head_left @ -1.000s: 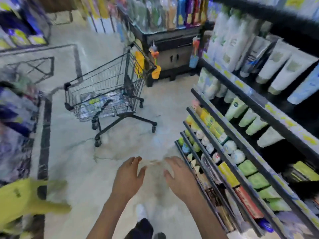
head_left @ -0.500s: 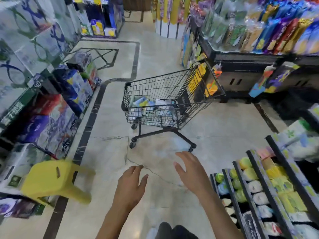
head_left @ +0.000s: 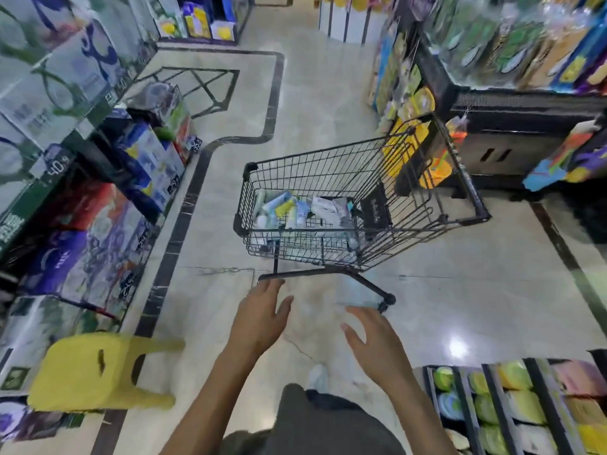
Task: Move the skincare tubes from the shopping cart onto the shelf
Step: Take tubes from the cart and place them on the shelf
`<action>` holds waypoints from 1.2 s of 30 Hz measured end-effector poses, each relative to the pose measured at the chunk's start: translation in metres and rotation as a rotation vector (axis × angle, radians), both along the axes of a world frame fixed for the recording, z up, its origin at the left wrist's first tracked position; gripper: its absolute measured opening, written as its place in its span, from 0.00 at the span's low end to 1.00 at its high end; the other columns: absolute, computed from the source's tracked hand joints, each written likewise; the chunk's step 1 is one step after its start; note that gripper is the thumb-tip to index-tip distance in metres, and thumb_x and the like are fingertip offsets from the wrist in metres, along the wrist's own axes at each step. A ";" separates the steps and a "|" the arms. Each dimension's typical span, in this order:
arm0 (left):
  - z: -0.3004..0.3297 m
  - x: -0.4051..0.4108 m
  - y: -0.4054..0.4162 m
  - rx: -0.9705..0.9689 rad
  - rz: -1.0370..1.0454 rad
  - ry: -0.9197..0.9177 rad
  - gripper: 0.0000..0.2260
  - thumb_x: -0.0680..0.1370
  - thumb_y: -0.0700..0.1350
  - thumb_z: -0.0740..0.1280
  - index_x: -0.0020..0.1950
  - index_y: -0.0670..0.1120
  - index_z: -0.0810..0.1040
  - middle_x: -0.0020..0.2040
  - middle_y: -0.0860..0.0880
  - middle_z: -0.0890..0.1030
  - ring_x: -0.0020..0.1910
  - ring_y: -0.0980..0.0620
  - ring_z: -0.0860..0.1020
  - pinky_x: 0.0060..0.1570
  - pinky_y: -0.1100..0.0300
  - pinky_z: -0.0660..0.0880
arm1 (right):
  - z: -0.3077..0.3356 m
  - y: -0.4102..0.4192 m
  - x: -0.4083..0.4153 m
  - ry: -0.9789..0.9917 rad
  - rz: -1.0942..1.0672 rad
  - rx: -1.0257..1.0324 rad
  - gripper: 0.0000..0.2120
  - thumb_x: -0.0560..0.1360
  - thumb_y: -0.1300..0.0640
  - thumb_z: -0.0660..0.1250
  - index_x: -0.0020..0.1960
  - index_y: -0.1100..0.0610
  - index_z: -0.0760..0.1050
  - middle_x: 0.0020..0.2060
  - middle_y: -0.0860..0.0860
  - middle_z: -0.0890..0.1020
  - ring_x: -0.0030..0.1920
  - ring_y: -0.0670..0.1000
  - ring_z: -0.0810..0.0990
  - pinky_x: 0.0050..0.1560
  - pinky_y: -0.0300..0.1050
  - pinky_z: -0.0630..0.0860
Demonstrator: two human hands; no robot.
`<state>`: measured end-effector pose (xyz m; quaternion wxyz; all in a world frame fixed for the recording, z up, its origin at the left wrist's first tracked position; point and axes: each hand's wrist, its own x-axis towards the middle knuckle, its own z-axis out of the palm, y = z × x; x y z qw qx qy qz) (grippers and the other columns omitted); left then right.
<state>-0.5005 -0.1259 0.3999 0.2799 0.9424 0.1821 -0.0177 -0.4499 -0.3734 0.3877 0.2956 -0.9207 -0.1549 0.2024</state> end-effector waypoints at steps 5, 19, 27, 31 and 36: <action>-0.007 0.081 0.037 -0.018 0.024 0.021 0.19 0.83 0.54 0.61 0.72 0.47 0.73 0.66 0.47 0.77 0.63 0.44 0.76 0.61 0.48 0.74 | -0.002 0.052 0.107 0.020 0.070 -0.019 0.19 0.83 0.45 0.62 0.73 0.46 0.72 0.72 0.44 0.73 0.73 0.48 0.70 0.70 0.44 0.68; -0.104 0.297 0.163 -0.238 0.117 0.240 0.22 0.82 0.50 0.64 0.75 0.45 0.69 0.68 0.43 0.76 0.65 0.44 0.75 0.63 0.48 0.74 | -0.076 0.248 0.373 0.256 -0.050 -0.036 0.16 0.82 0.49 0.66 0.69 0.50 0.75 0.65 0.54 0.80 0.61 0.55 0.80 0.58 0.46 0.73; -0.210 0.418 0.207 -0.314 0.132 0.425 0.20 0.80 0.45 0.66 0.71 0.43 0.71 0.65 0.40 0.76 0.63 0.40 0.76 0.60 0.46 0.75 | -0.191 0.296 0.456 0.550 -0.360 0.018 0.10 0.82 0.52 0.68 0.61 0.50 0.74 0.53 0.54 0.82 0.40 0.49 0.78 0.36 0.40 0.72; -0.288 0.463 0.209 -0.331 0.144 0.486 0.20 0.78 0.43 0.68 0.69 0.41 0.71 0.62 0.40 0.77 0.62 0.39 0.76 0.56 0.47 0.75 | -0.265 0.319 0.496 0.605 -0.431 0.002 0.17 0.80 0.48 0.70 0.66 0.53 0.73 0.54 0.54 0.81 0.47 0.52 0.81 0.43 0.44 0.76; -0.387 0.503 0.216 -0.327 0.217 0.512 0.18 0.78 0.42 0.69 0.66 0.39 0.72 0.61 0.37 0.77 0.60 0.39 0.76 0.52 0.50 0.72 | -0.366 0.343 0.532 0.580 -0.437 -0.065 0.26 0.78 0.47 0.71 0.71 0.57 0.71 0.64 0.57 0.80 0.61 0.59 0.80 0.54 0.47 0.75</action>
